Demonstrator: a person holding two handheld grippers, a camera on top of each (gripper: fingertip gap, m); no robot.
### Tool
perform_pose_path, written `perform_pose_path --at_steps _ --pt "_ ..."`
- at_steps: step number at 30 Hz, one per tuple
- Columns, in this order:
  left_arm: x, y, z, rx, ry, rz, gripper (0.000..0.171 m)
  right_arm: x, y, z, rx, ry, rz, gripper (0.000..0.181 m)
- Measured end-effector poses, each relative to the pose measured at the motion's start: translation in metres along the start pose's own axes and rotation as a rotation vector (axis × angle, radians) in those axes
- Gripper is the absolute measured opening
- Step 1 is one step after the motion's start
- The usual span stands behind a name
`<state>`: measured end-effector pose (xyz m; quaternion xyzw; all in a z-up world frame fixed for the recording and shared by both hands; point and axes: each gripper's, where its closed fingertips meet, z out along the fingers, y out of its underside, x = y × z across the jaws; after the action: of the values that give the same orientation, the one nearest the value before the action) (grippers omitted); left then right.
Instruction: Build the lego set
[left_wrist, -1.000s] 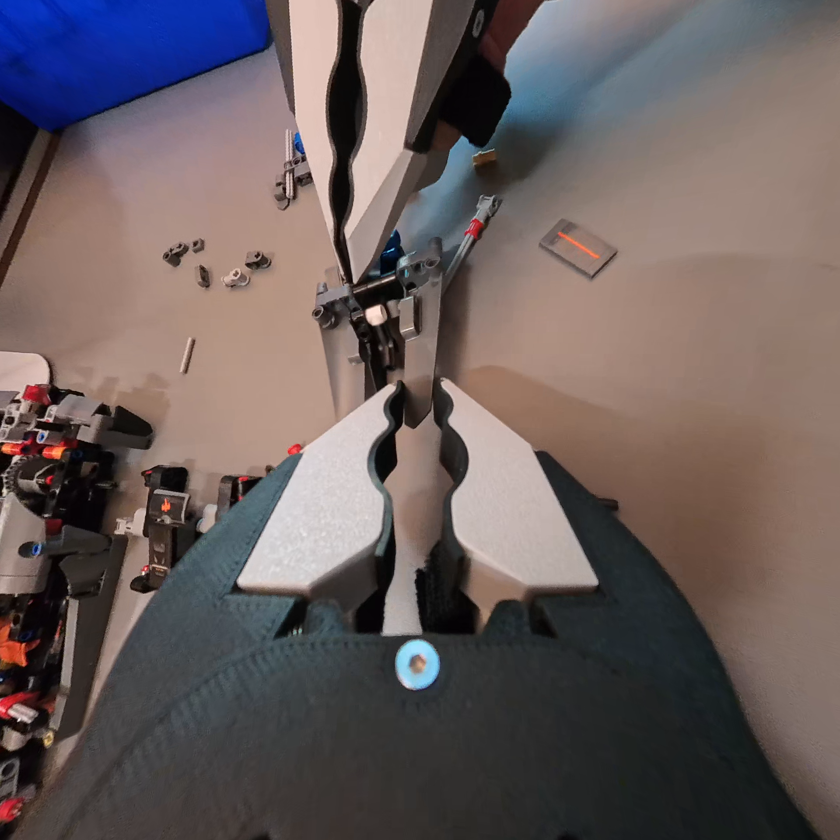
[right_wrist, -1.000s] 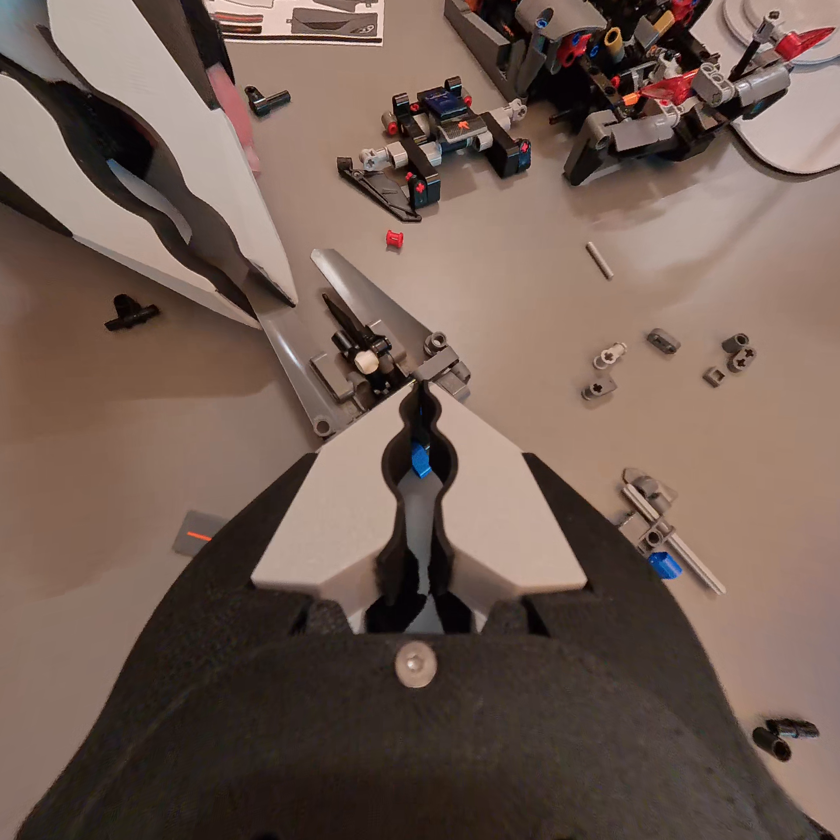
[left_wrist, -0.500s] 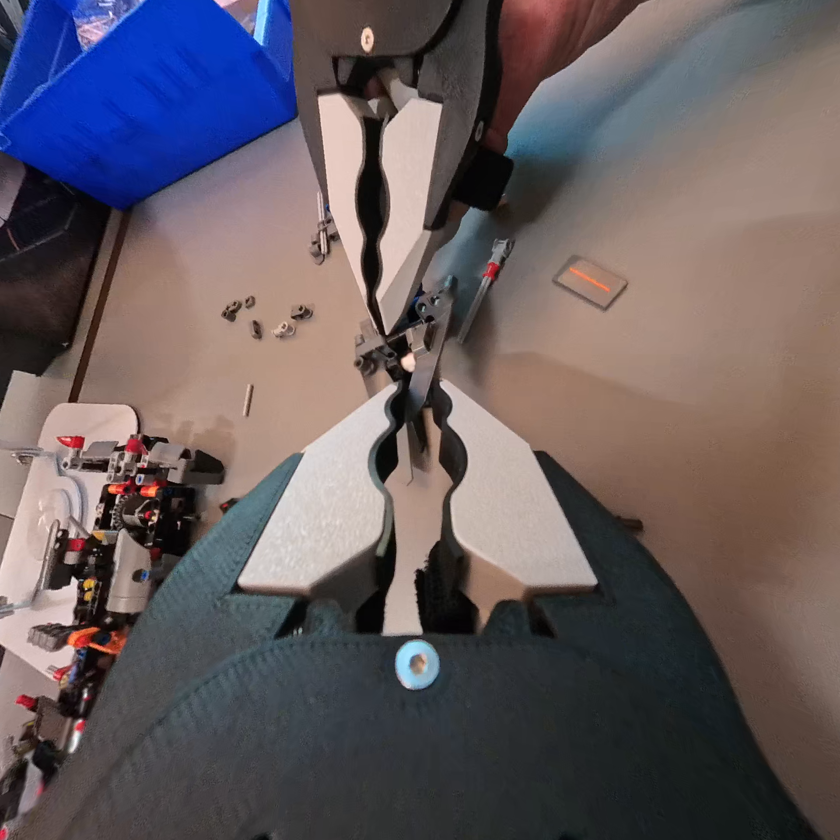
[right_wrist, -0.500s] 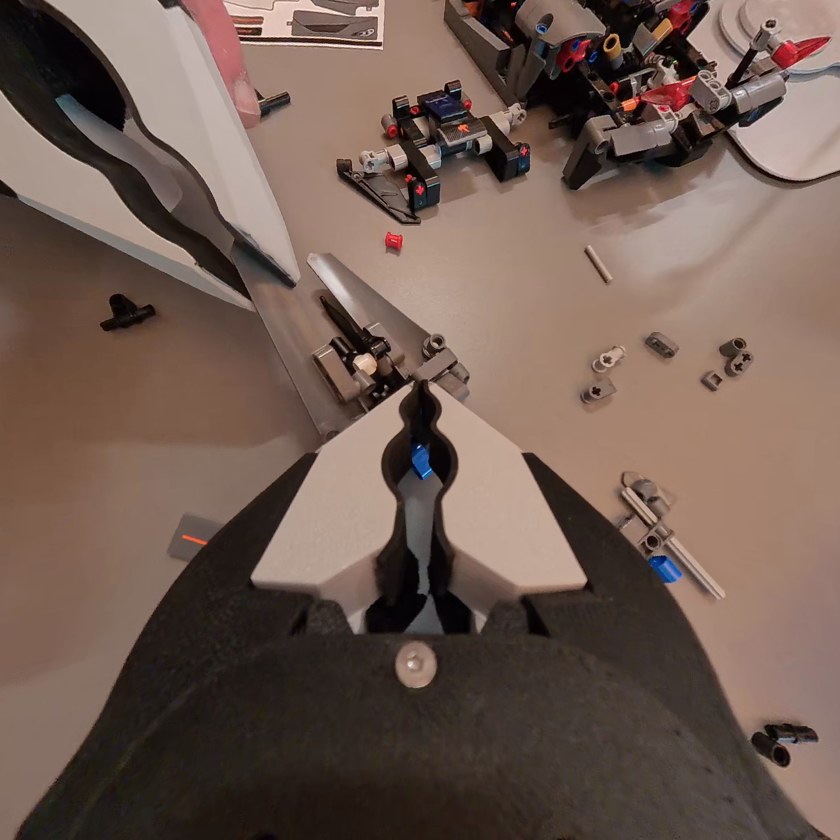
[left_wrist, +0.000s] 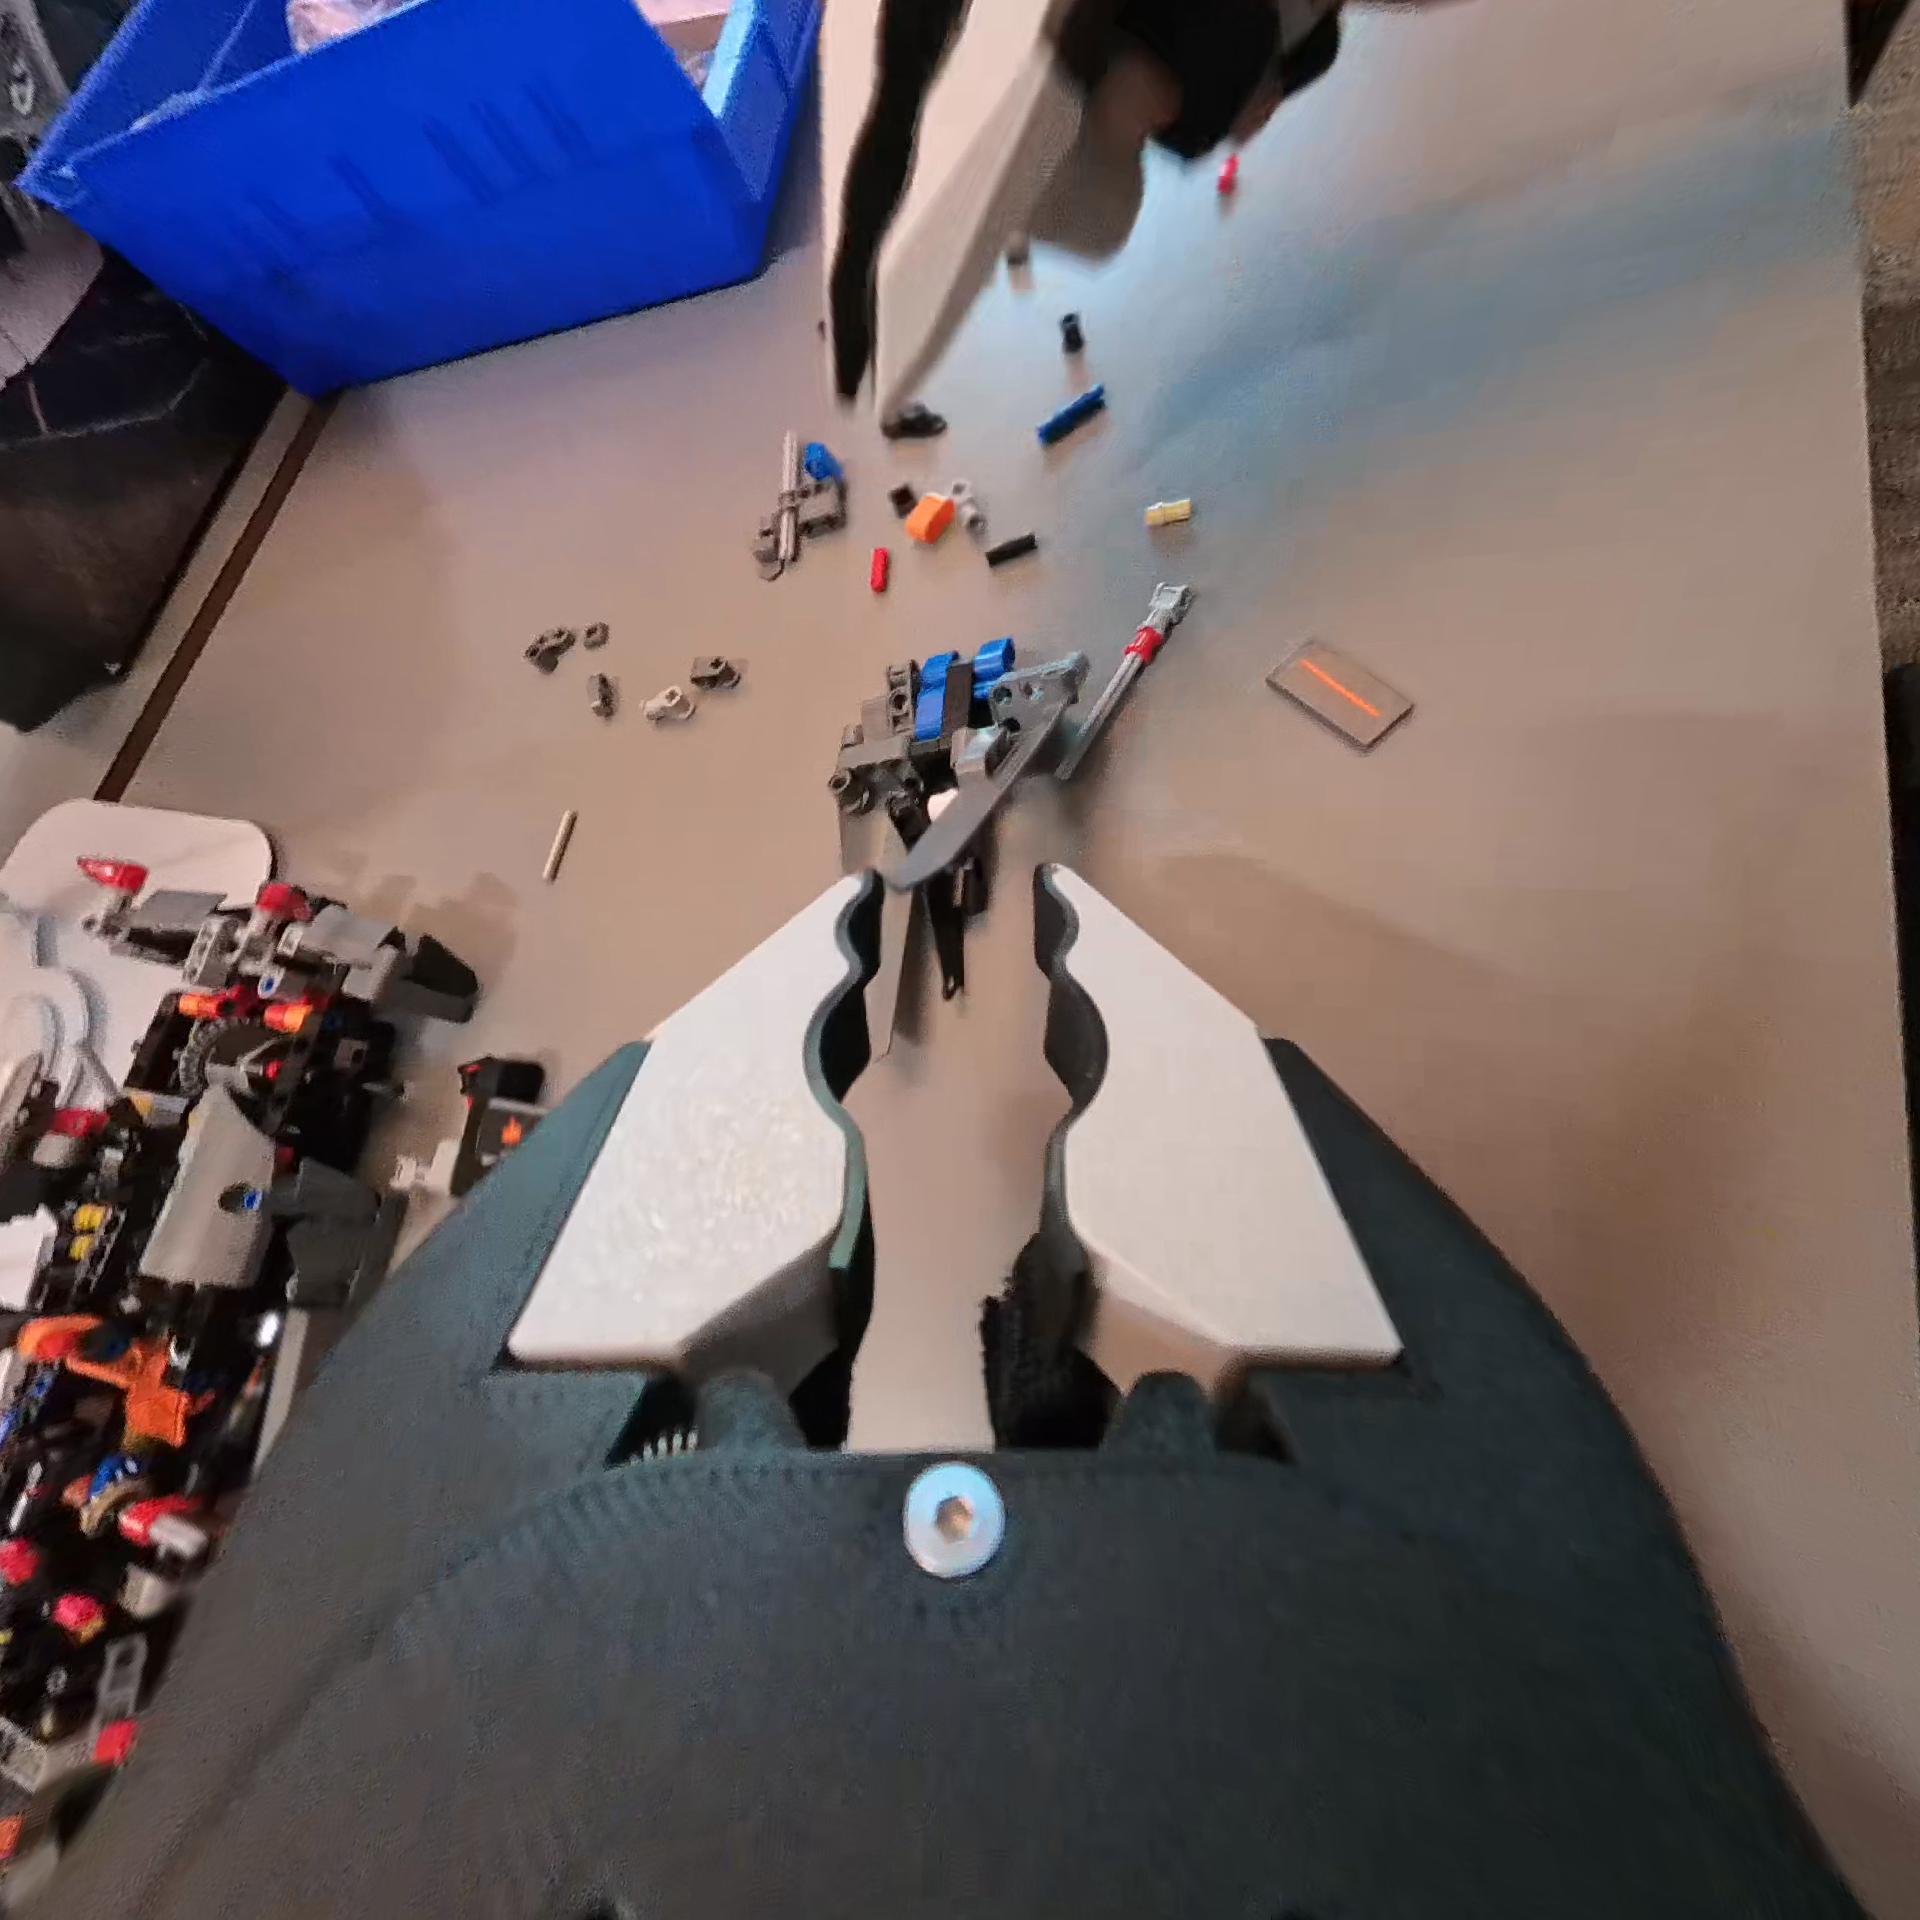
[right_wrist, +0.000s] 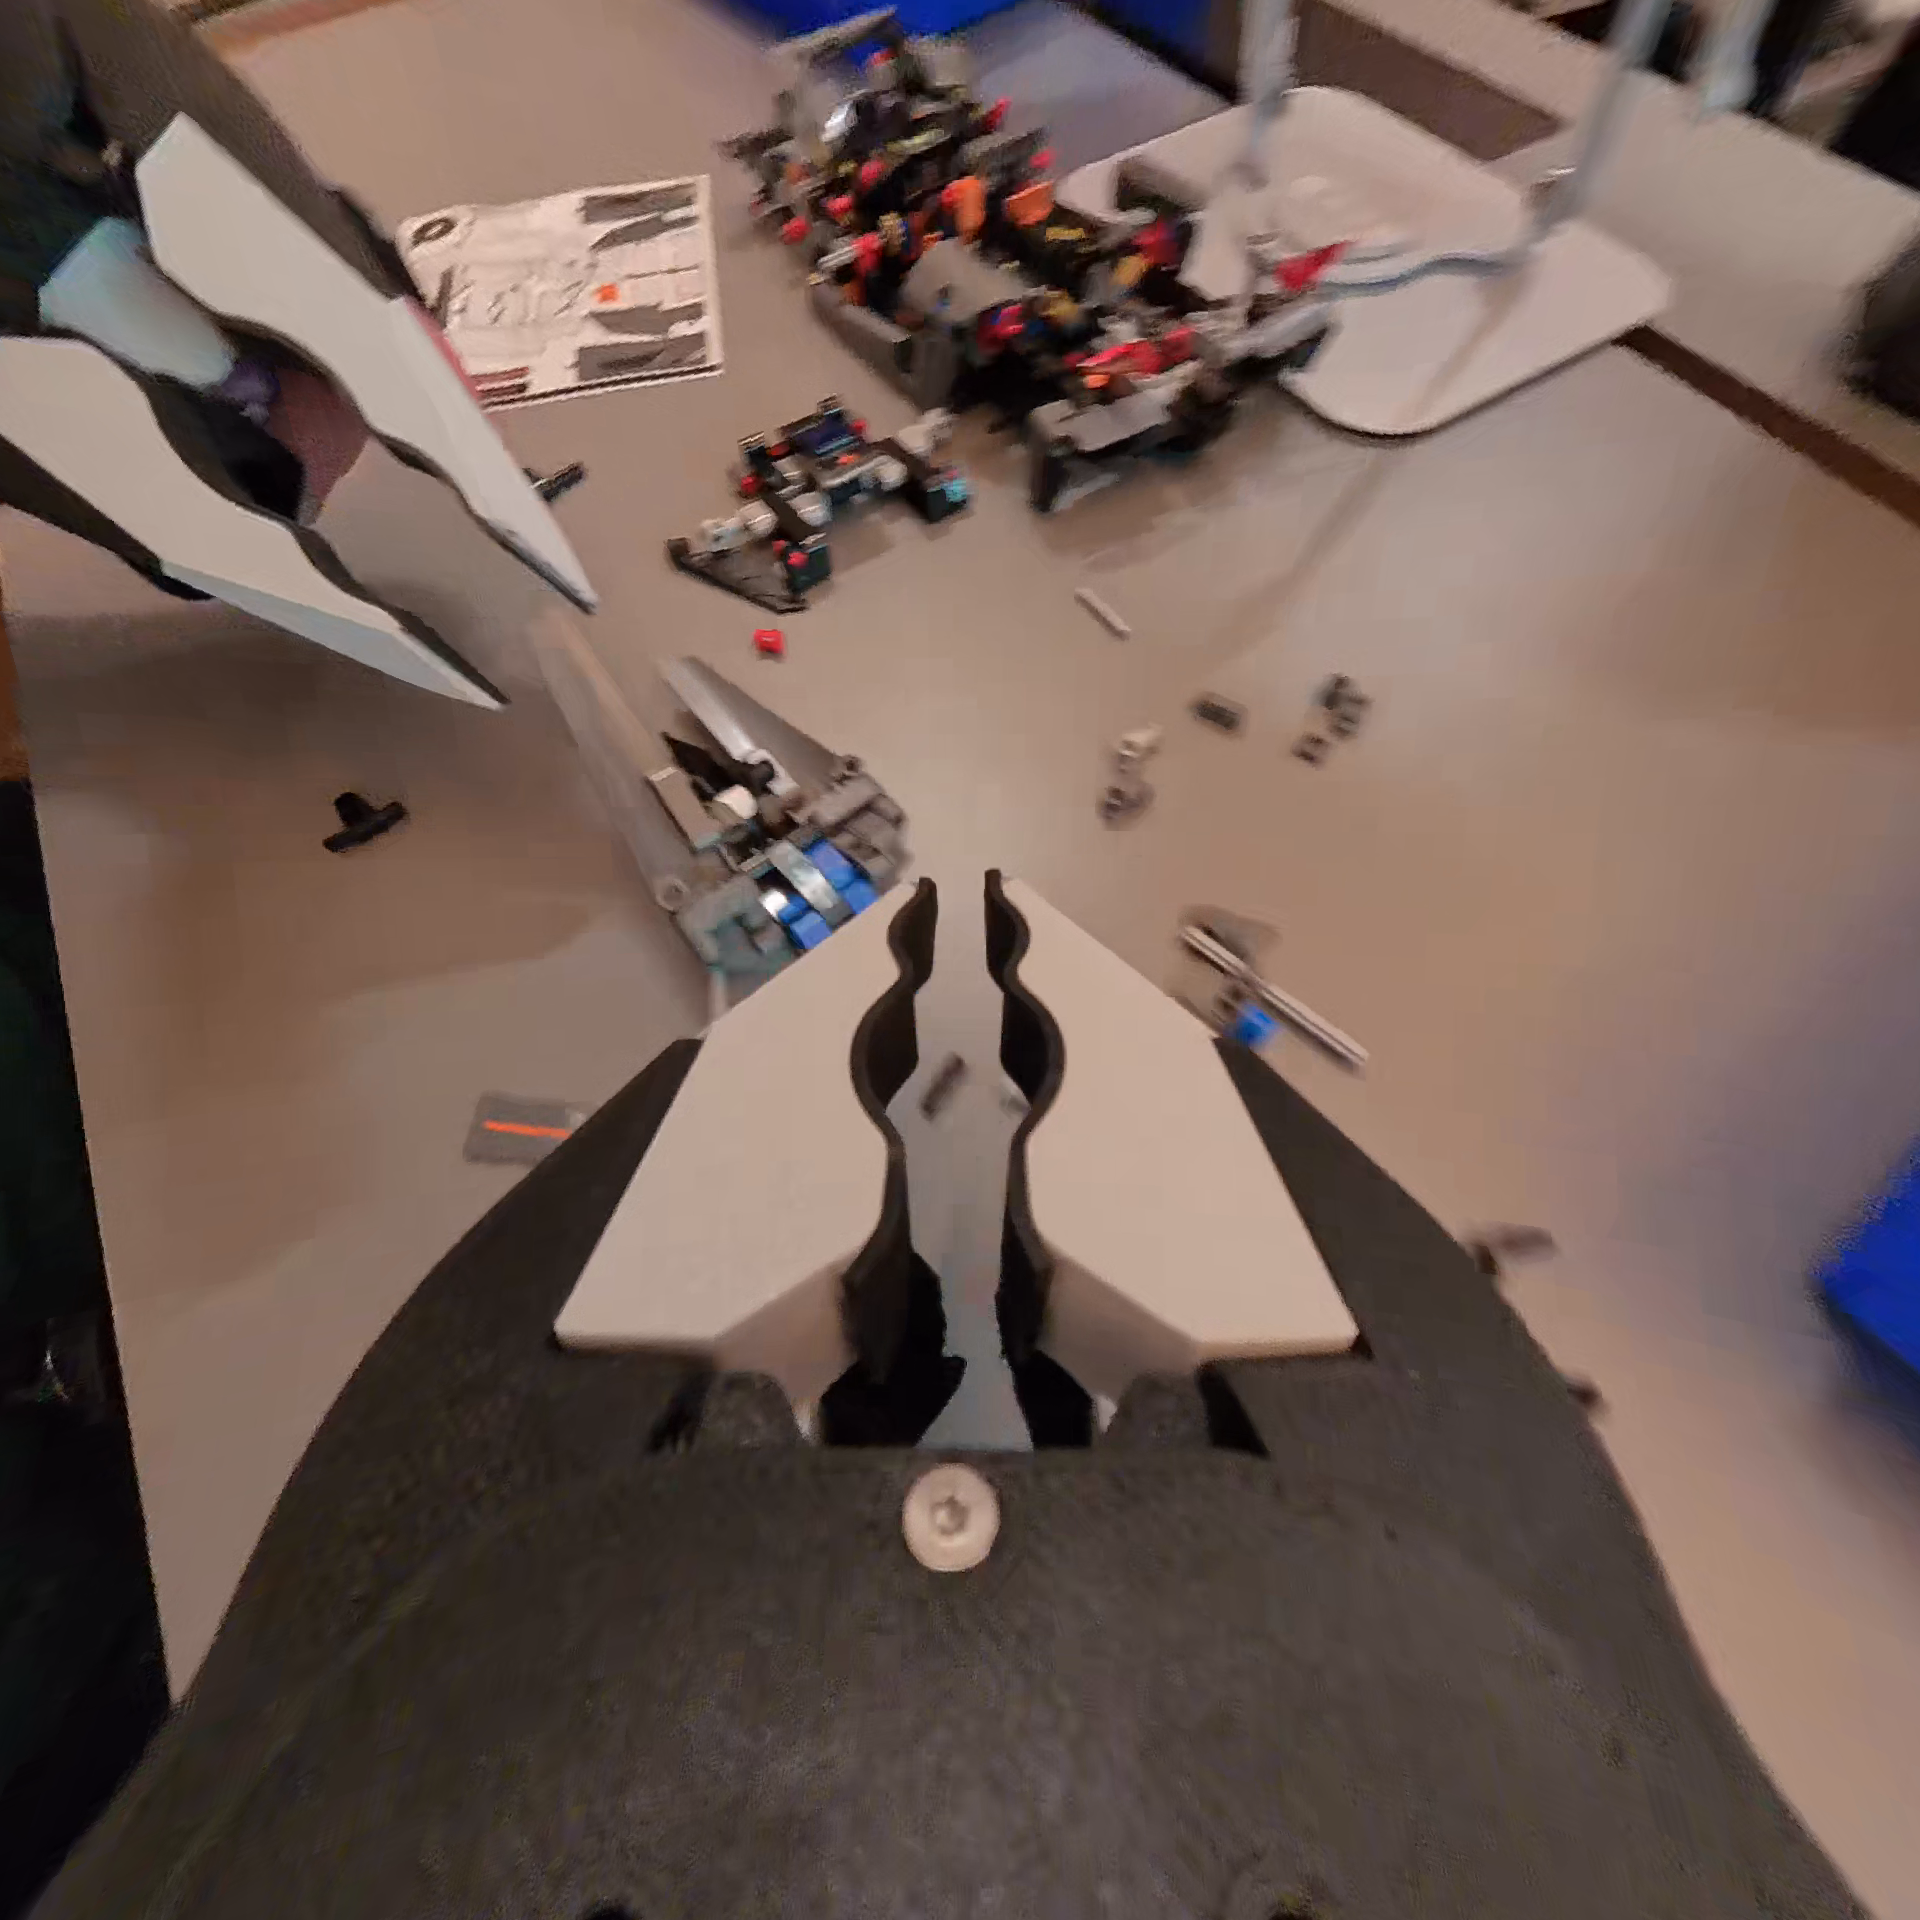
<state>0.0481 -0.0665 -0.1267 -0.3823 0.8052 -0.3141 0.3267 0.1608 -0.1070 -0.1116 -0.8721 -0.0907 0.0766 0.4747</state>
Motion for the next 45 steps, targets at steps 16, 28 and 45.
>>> perform_pose_path --at_steps 16,28,45 --pt "0.002 0.010 0.004 -0.006 -0.015 -0.101 0.028 0.038 0.107 -0.051 -0.257 0.180 0.137 0.020" --pt "0.005 0.020 0.003 -0.030 -0.025 -0.133 0.028 0.037 0.100 -0.046 -0.224 0.130 0.115 0.022" --pt "-0.005 0.040 -0.016 -0.040 -0.083 -0.191 0.028 0.106 0.112 -0.082 -0.301 0.322 0.147 0.023"
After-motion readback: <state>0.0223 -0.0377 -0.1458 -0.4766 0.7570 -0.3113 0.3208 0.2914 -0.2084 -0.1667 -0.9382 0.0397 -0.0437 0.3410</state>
